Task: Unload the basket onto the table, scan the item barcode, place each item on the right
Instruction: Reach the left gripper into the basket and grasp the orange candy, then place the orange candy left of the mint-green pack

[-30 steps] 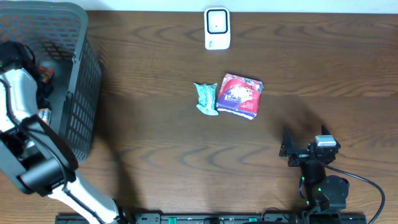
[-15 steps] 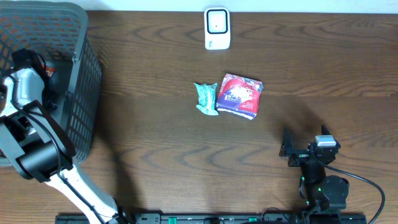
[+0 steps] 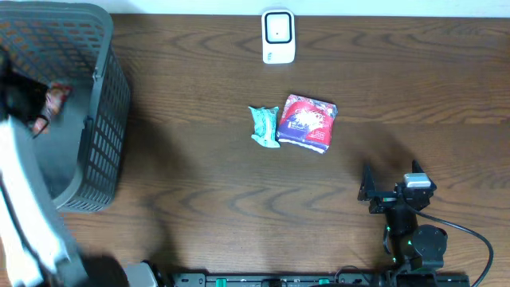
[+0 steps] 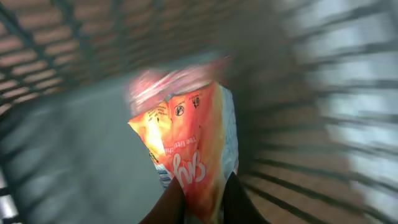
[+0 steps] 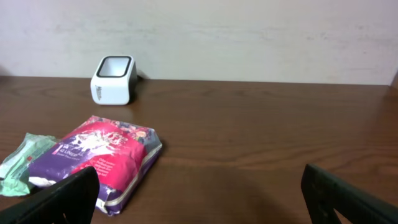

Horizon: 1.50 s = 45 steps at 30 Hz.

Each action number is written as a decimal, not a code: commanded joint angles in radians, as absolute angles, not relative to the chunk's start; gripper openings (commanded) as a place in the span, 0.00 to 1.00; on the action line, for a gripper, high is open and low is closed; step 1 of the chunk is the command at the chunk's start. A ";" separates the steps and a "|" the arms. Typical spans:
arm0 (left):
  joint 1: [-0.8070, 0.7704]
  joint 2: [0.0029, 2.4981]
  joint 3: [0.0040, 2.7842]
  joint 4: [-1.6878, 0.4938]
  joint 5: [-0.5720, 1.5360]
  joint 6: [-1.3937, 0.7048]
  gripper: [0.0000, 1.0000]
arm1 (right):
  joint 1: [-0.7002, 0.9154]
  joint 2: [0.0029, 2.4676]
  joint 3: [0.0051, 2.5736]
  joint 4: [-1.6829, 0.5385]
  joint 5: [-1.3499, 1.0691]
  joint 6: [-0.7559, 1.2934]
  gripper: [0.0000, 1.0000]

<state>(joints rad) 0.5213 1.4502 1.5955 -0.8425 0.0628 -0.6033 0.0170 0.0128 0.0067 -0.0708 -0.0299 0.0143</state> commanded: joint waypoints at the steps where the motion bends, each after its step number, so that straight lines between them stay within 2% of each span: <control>1: 0.472 1.314 1.601 -0.820 0.331 -0.604 0.07 | 0.008 0.009 0.007 -0.076 -0.035 0.006 0.99; 7: 0.263 1.167 1.601 -0.767 0.347 -0.581 0.07 | 0.008 0.009 0.007 -0.075 -0.035 0.006 0.99; 13: 0.013 1.193 1.601 -0.699 0.347 -0.543 0.07 | 0.008 0.009 0.007 -0.075 -0.035 0.006 0.99; 20: -0.298 1.433 1.601 -0.698 0.347 -0.129 0.08 | 0.008 0.009 0.007 -0.076 -0.035 0.006 0.99; 25: -0.402 1.687 1.601 -0.688 0.336 -0.071 0.08 | 0.008 0.009 0.007 -0.076 -0.035 0.006 0.99; 28: -0.426 1.789 1.601 -0.686 0.212 -0.072 0.08 | 0.008 0.009 0.007 -0.076 -0.035 0.006 0.99; 32: -0.443 1.914 1.601 -0.702 -0.113 -0.097 0.08 | 0.008 0.009 0.007 -0.075 -0.035 0.006 0.99; 34: -0.443 1.943 1.601 -0.717 -0.206 -0.128 0.08 | 0.008 0.009 0.007 -0.075 -0.035 0.006 0.99; 37: -0.442 1.958 1.601 -0.746 -0.219 -0.136 0.24 | 0.008 0.009 0.007 -0.076 -0.035 0.006 0.99; 38: -0.442 1.958 1.601 -0.755 -0.217 -0.137 0.37 | 0.008 0.009 0.007 -0.076 -0.035 0.006 0.99; 41: -0.447 1.958 1.601 -0.791 -0.136 -0.136 0.41 | 0.008 0.009 0.007 -0.076 -0.035 0.006 0.99; 43: -0.447 1.958 1.601 -0.810 -0.065 -0.136 0.48 | 0.008 0.009 0.007 -0.076 -0.035 0.006 0.99; 45: -0.447 1.954 1.601 -0.816 -0.028 -0.136 0.48 | 0.008 0.009 0.007 -0.076 -0.035 0.006 0.99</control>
<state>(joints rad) -0.4435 1.9671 1.5970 -0.8066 -0.1051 -0.1329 0.0170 0.0128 0.0067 -0.0708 -0.0299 0.0139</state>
